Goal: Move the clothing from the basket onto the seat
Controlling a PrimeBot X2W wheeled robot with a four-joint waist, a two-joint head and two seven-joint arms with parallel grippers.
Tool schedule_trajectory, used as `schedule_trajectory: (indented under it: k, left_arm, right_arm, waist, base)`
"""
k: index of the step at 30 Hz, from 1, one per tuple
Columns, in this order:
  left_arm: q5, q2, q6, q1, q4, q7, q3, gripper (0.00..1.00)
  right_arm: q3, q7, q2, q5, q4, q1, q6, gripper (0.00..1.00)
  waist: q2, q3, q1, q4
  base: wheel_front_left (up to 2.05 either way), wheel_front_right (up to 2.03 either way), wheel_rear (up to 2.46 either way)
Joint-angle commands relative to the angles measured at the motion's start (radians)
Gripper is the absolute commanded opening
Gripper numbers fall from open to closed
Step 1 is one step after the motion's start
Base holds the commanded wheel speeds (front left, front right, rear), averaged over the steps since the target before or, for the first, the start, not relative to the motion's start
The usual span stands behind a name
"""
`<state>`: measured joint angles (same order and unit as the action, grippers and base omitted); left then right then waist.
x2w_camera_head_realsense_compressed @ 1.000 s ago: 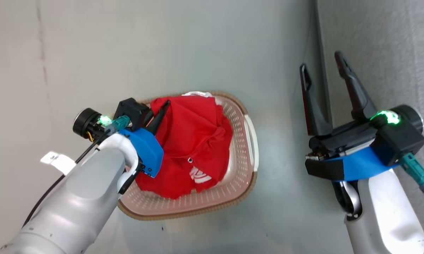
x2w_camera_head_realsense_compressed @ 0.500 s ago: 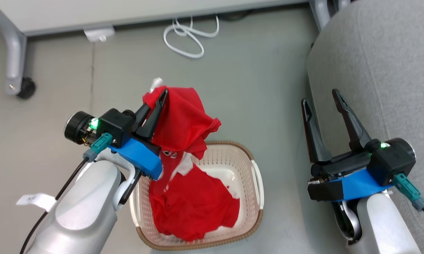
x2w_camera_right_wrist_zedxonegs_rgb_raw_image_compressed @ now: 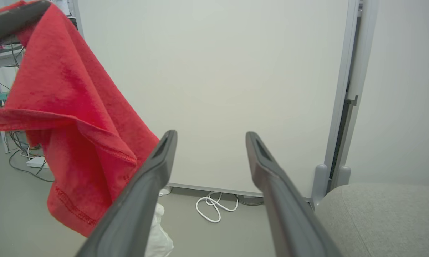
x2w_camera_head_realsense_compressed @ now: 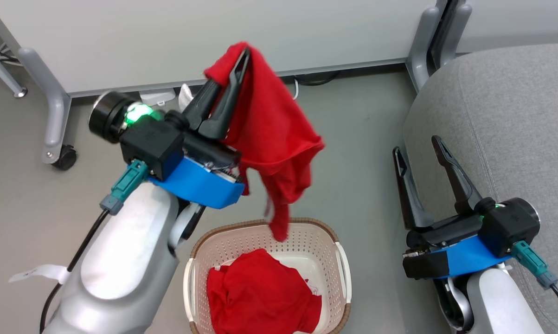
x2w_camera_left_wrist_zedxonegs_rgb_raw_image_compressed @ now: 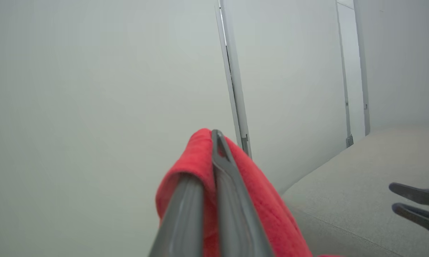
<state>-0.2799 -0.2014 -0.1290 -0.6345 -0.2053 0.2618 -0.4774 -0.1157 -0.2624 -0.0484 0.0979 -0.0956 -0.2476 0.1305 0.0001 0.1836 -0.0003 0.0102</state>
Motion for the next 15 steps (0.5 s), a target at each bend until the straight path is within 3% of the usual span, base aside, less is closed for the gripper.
schedule_trajectory:
  k: [1,15]
  left_arm:
    - [0.003,0.002,-0.001,-0.017,0.006,0.005,-0.002,0.00]
    - [0.005,0.003,-0.002,-0.102,0.057,0.005,-0.053,0.00]
  right_arm:
    - [-0.001,-0.004,-0.004,0.001,0.001,0.014,0.000,1.00]
    - [-0.010,-0.004,-0.004,0.000,0.032,0.031,0.000,1.00]
  waist:
    - [-0.0001,-0.005,0.0003,0.000]
    - [-0.0001,-0.024,0.0003,-0.018]
  base:
    - [0.00,0.00,0.00]
    - [0.00,0.00,0.00]
